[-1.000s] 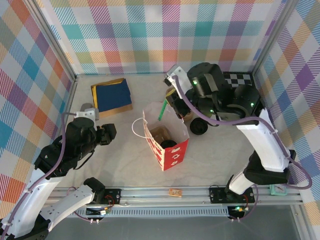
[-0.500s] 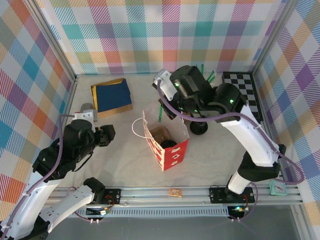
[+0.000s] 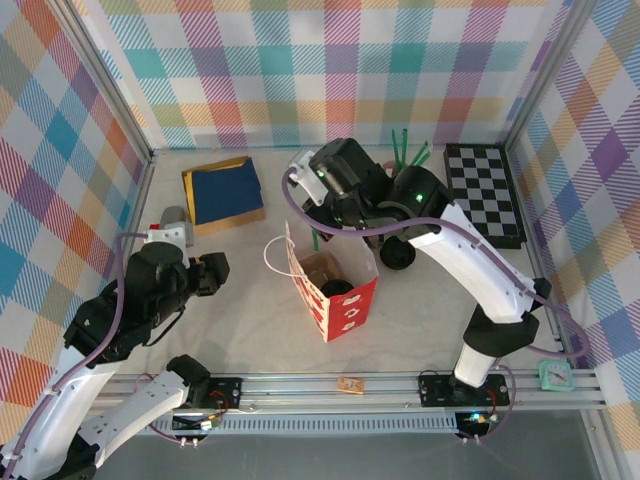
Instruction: Pack the takeout coffee
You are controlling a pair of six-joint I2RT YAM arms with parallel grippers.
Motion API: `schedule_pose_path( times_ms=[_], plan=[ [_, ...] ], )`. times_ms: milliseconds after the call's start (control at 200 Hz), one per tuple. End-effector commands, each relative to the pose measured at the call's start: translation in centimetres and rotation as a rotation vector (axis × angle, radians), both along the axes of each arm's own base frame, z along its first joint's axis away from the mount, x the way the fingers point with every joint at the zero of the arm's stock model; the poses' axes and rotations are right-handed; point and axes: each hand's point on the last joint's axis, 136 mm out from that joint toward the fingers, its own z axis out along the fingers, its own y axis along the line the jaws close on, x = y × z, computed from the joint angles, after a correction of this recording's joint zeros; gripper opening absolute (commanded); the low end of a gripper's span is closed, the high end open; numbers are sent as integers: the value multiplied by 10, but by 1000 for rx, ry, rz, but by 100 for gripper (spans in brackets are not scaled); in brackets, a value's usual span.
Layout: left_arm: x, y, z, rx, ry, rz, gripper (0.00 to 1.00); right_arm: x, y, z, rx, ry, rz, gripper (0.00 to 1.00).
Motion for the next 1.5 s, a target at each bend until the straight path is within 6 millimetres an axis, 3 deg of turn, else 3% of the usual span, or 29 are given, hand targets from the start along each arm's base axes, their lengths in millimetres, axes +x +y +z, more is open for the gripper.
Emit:
schedule_pose_path(
  times_ms=[0, 575, 1131, 1496],
  plan=[
    [-4, -1, 2, -40, -2, 5, 56, 0, 2, 7, 22, -21, 1, 0],
    [-18, 9, -8, -44, 3, 13, 56, 12, 9, -22, -41, 42, -27, 0],
    [-14, 5, -13, -40, 15, 7, 56, 32, 7, -60, -8, 150, -80, 0],
    [-14, 7, -16, -27, 15, 10, 56, 41, 11, -72, 10, 173, -107, 0]
  ],
)
